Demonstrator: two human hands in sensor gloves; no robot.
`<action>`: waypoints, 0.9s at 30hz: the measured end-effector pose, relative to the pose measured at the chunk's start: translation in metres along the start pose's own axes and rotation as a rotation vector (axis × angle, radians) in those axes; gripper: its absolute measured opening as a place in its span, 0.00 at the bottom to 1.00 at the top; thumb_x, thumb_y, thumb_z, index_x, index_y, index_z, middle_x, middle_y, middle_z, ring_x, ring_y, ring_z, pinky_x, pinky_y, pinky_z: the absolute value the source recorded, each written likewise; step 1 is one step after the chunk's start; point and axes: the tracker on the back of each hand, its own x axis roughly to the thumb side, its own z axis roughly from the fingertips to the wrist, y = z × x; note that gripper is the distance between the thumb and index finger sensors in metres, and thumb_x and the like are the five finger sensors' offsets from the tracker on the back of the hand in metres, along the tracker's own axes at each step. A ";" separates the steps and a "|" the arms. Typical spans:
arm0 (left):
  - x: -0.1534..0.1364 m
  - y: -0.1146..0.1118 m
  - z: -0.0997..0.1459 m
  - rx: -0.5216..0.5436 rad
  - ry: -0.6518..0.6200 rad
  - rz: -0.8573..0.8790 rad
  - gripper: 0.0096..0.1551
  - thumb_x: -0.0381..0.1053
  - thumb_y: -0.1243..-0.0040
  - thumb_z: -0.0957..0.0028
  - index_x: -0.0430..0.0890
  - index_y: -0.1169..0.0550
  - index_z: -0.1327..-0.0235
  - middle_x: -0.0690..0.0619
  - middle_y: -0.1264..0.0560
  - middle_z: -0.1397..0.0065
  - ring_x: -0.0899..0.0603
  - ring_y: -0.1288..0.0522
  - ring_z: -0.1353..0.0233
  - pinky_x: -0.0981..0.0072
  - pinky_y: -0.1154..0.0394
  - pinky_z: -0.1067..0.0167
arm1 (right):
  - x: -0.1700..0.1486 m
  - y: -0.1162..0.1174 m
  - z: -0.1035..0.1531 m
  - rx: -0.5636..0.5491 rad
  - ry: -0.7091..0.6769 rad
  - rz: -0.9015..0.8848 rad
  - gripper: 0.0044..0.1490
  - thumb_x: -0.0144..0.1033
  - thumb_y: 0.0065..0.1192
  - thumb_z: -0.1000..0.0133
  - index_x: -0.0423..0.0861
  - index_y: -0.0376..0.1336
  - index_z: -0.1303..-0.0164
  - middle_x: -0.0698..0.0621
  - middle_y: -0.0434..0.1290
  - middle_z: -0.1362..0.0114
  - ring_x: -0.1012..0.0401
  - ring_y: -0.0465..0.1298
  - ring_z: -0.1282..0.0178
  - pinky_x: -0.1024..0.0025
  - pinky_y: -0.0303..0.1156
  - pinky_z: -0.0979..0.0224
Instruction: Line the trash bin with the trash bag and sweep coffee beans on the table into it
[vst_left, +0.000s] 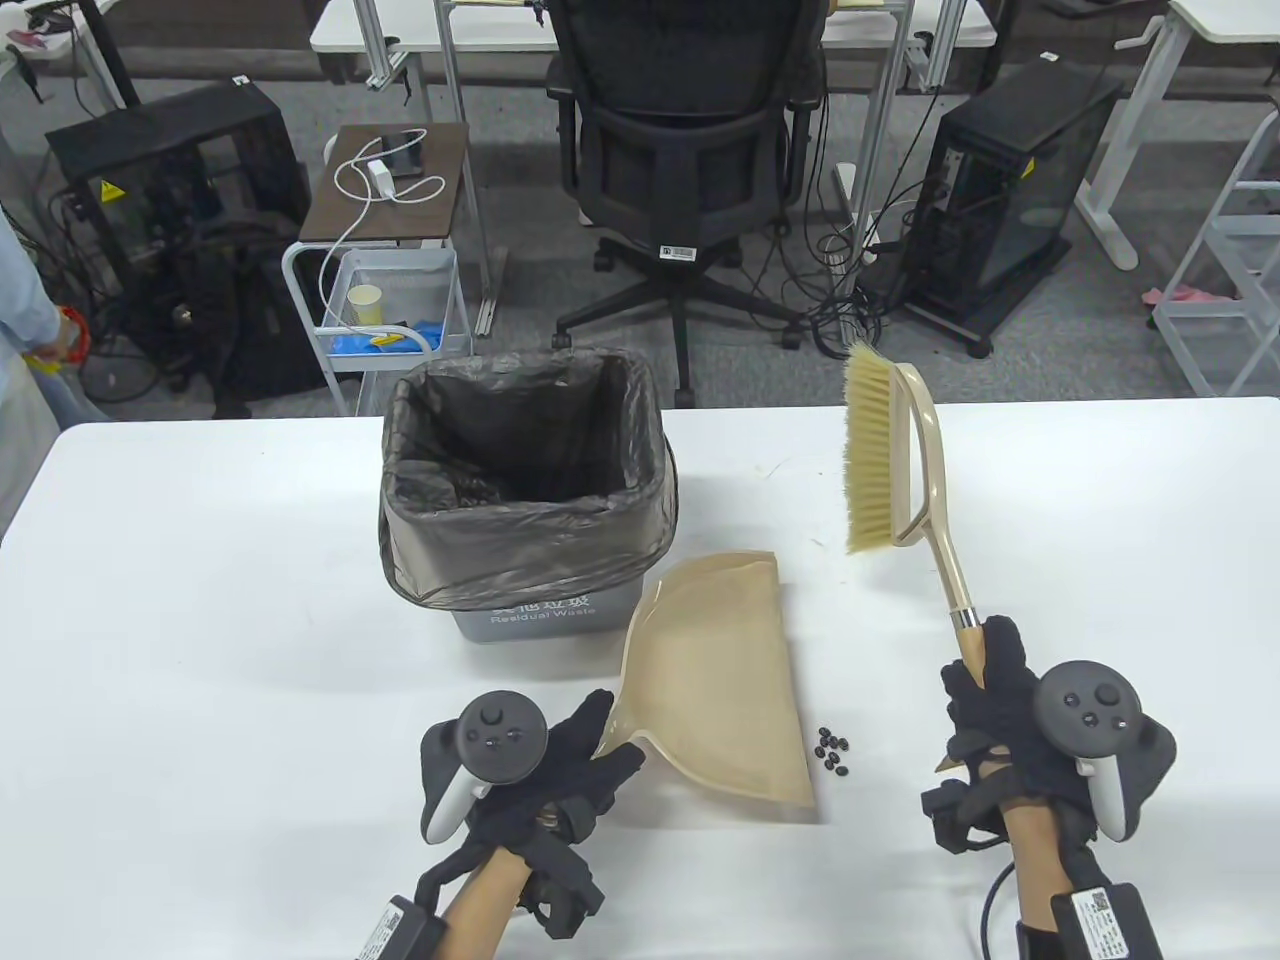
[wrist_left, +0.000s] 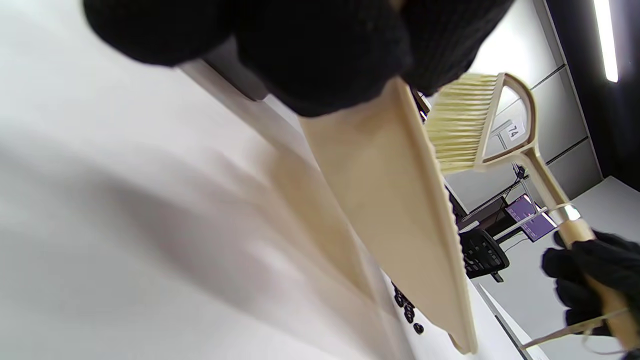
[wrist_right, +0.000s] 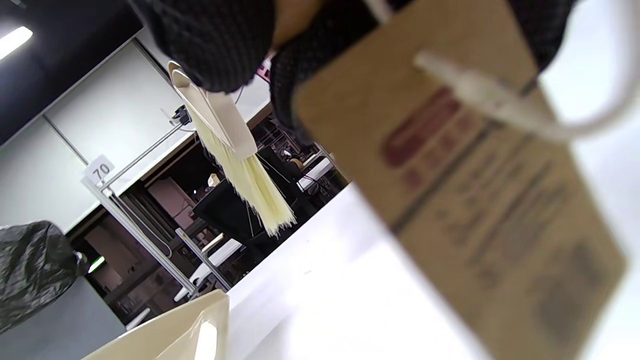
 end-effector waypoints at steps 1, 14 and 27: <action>-0.001 -0.001 0.000 0.003 0.008 -0.005 0.41 0.54 0.36 0.39 0.33 0.36 0.22 0.38 0.23 0.33 0.54 0.15 0.60 0.55 0.18 0.59 | 0.011 -0.006 0.003 -0.002 -0.011 0.049 0.45 0.39 0.66 0.51 0.41 0.52 0.25 0.47 0.77 0.41 0.55 0.83 0.64 0.55 0.77 0.54; 0.001 -0.012 0.004 -0.026 0.007 0.002 0.38 0.55 0.44 0.36 0.33 0.36 0.22 0.37 0.23 0.34 0.53 0.15 0.60 0.55 0.18 0.59 | 0.053 -0.043 0.044 0.050 0.137 0.645 0.44 0.36 0.70 0.54 0.39 0.58 0.28 0.43 0.81 0.45 0.52 0.84 0.69 0.51 0.77 0.59; -0.003 -0.020 0.000 0.014 0.069 -0.106 0.37 0.55 0.40 0.37 0.34 0.32 0.24 0.39 0.20 0.35 0.52 0.13 0.60 0.55 0.17 0.60 | 0.059 -0.020 0.077 0.411 0.150 0.631 0.44 0.39 0.67 0.52 0.38 0.56 0.27 0.45 0.82 0.50 0.57 0.85 0.75 0.55 0.81 0.67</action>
